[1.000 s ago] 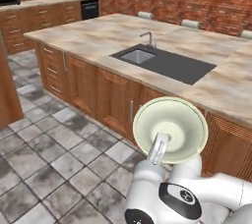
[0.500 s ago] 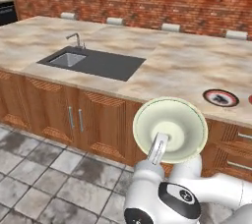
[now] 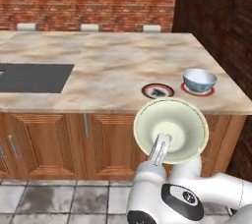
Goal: Move the bowls from the cabinet to the plates on the dining table.
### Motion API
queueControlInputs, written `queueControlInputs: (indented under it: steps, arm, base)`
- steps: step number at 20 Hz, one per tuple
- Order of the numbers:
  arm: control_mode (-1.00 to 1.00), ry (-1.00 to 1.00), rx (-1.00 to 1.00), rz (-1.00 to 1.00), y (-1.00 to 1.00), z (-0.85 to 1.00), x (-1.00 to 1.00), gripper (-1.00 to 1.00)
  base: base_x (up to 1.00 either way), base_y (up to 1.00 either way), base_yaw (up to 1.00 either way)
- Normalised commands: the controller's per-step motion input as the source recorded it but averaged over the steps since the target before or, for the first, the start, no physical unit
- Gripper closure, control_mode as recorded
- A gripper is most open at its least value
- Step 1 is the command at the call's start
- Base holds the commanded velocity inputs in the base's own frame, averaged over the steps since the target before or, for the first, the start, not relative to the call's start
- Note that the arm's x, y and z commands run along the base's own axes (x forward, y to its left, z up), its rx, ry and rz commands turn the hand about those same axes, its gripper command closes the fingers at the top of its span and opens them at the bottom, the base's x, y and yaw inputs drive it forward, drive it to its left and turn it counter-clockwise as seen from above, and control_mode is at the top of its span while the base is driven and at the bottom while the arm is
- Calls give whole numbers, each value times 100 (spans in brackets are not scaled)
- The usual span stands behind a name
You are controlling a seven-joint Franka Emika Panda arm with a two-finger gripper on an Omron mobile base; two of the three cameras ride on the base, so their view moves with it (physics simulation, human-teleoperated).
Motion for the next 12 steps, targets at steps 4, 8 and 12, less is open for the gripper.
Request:
queueControlInputs:
  steps: [4,8,12]
  arm:
    - [100,0,0,0,0,0,0,100]
    - [100,0,0,0,0,0,0,100]
    - [100,0,0,0,0,0,0,100]
  base:
    - [-23,0,-64]
    - [-15,5,-63]
    - [-11,30,-58]
